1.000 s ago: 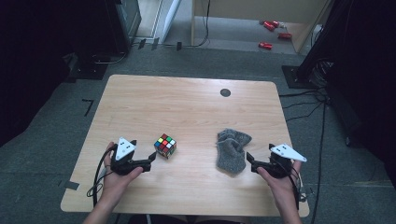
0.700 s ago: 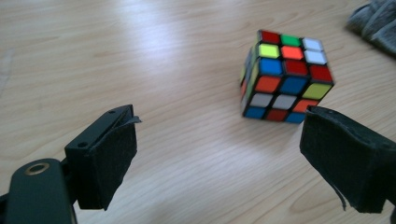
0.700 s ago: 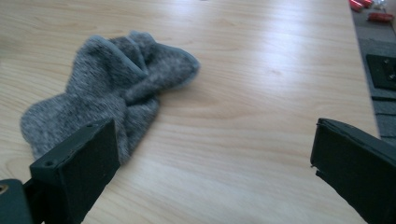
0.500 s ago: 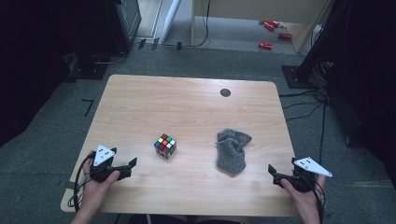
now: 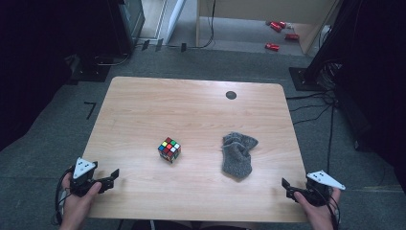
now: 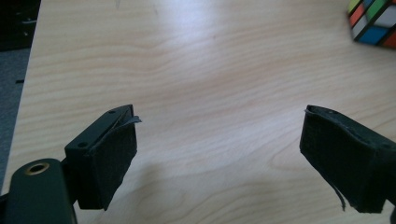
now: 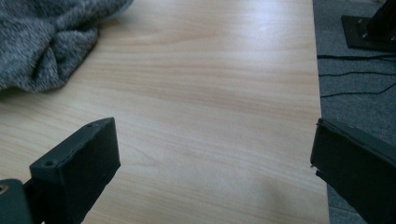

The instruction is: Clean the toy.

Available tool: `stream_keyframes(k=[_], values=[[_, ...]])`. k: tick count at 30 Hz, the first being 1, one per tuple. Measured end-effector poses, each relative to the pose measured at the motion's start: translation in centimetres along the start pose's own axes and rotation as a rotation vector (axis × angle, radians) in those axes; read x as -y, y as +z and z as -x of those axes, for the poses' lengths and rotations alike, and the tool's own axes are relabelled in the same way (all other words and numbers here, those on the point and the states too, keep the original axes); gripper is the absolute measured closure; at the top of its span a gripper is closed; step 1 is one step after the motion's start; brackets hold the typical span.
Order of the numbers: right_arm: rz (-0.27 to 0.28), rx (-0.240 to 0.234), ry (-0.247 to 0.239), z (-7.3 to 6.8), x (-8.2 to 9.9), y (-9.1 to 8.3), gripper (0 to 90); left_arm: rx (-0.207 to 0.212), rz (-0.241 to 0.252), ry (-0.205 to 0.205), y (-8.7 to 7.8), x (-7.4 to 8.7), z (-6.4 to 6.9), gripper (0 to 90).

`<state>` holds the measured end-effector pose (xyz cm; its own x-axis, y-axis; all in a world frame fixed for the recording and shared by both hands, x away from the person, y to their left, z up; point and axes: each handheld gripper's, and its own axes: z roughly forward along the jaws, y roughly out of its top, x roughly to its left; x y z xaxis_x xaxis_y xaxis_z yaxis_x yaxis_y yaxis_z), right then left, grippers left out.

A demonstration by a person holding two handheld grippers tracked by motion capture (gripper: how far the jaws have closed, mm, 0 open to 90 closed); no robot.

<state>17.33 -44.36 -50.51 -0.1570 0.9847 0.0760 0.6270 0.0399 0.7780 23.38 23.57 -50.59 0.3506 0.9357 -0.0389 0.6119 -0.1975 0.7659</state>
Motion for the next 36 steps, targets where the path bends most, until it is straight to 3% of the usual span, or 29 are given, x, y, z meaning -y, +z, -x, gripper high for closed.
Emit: stream_keyframes(k=[9,16,18,21,36], values=[[-0.07,0.008,0.002,0.4,1.3,1.1,1.0,-0.018,-0.039,0.03,0.1,0.7,-0.3,11.6],[-0.092,0.035,-0.053,-0.2,1.5,1.4,3.0,-0.012,-0.085,0.095,0.7,0.8,0.6,11.6],[-0.092,0.019,-0.06,-0.2,1.5,1.5,5.0,-0.003,-0.089,0.102,0.8,0.8,0.7,11.4],[-0.091,0.011,-0.058,-0.2,1.6,1.4,5.6,0.023,-0.095,0.092,0.8,0.8,0.6,11.2],[-0.092,0.012,-0.053,-0.3,1.6,1.5,5.5,0.023,-0.095,0.09,0.9,0.8,0.6,11.1]])
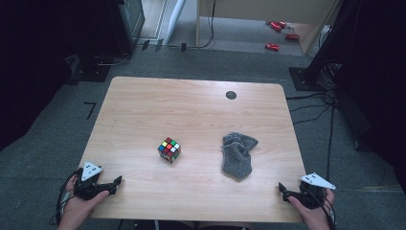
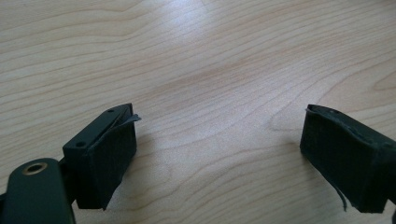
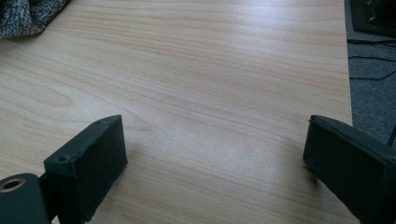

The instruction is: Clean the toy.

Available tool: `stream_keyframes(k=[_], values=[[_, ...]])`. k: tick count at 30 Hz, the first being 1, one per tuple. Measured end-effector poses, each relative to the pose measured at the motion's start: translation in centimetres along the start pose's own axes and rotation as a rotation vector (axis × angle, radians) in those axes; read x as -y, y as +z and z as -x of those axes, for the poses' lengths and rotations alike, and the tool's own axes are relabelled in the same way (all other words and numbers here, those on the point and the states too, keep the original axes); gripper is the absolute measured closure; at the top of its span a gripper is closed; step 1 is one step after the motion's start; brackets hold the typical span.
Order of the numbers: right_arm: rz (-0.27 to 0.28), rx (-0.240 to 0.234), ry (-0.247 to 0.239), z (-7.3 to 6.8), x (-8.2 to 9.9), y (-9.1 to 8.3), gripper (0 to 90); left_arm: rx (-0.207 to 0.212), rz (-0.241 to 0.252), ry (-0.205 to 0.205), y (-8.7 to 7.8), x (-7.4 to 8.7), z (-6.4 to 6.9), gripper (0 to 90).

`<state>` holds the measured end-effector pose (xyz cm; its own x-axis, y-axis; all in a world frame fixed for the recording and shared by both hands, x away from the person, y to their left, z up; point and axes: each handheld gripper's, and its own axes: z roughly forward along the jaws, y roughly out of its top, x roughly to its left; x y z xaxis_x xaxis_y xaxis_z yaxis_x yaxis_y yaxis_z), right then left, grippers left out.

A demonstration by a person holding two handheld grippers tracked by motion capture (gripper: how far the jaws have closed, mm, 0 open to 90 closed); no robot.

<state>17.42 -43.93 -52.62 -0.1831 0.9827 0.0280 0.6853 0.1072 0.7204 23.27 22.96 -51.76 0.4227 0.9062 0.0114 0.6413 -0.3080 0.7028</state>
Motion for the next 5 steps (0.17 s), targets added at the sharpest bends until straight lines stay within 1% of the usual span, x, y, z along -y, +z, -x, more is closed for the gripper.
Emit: stream_keyframes(k=[5], values=[[0.0,0.0,0.0,0.0,0.0,0.0,5.5,-0.001,0.0,0.0,0.0,0.0,0.0,11.2]])
